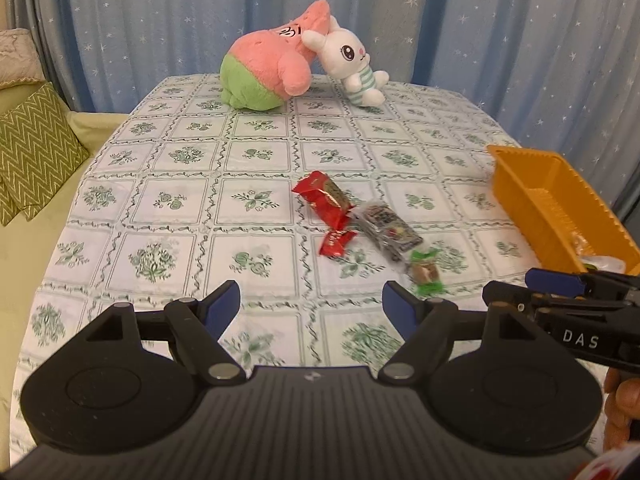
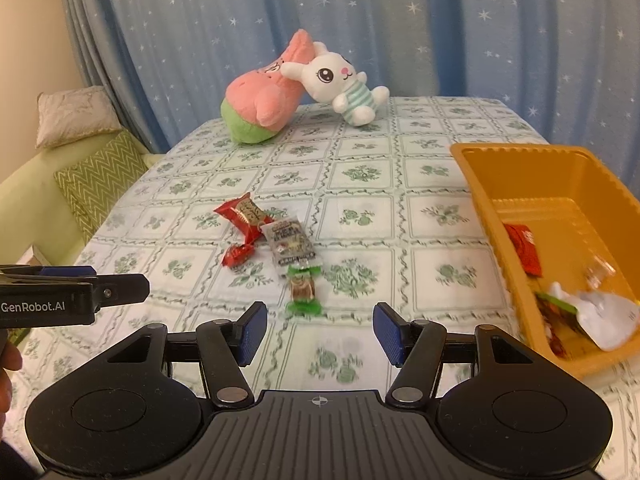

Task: Organize snacks
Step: 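Grasp the green-wrapped brown candy with the right tool while the left tool grasps the small red packet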

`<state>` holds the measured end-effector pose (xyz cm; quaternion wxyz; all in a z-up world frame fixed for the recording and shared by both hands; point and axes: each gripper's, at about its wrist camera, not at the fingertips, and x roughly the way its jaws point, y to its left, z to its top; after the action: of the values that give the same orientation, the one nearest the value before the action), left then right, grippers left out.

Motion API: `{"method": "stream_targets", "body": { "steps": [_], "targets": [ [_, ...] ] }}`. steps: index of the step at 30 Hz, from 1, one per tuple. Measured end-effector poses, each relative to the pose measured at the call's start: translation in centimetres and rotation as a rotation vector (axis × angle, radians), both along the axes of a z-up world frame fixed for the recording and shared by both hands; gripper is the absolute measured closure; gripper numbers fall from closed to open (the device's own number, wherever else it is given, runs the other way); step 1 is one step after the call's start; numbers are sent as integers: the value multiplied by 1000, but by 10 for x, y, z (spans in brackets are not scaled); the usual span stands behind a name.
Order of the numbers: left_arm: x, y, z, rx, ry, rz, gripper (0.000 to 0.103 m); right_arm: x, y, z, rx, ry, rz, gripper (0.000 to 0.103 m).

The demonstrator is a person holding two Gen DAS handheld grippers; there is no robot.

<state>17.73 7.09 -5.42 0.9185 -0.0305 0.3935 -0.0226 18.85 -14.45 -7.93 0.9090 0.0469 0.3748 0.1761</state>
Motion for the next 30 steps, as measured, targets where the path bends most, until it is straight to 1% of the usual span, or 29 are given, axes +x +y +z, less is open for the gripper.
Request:
{"method": "stream_targets", "body": {
  "steps": [5, 7, 10, 13, 17, 20, 21, 24, 27, 30],
  "targets": [
    [16, 2, -18, 4, 3, -12, 27, 16, 11, -17, -11, -6, 18, 44],
    [21, 2, -25, 6, 3, -20, 27, 21, 15, -24, -16, -10, 28, 45],
    [27, 3, -35, -5, 2, -24, 27, 28, 23, -33, -23, -8, 44, 52],
    [33, 6, -42, -4, 7, -22, 27, 35, 31, -41, -40, -10, 63, 55],
    [39, 11, -48, -6, 13, -7, 28, 45, 39, -51, -60, -10, 82, 61],
    [43, 12, -50, -15, 9, -4, 28, 51, 43, -56, -72, -6, 86, 68],
    [44, 12, -51, -17, 9, -5, 28, 52, 44, -58, -76, -5, 86, 71],
    [46, 11, -53, -21, 9, -11, 28, 53, 46, -59, -90, -15, 89, 73],
    [48, 10, -54, -26, 7, -16, 28, 52, 48, -59, -102, -21, 98, 81],
    [49, 9, -54, -42, 4, -24, 30, 50, 47, -57, -109, -21, 101, 82]
  ]
}}
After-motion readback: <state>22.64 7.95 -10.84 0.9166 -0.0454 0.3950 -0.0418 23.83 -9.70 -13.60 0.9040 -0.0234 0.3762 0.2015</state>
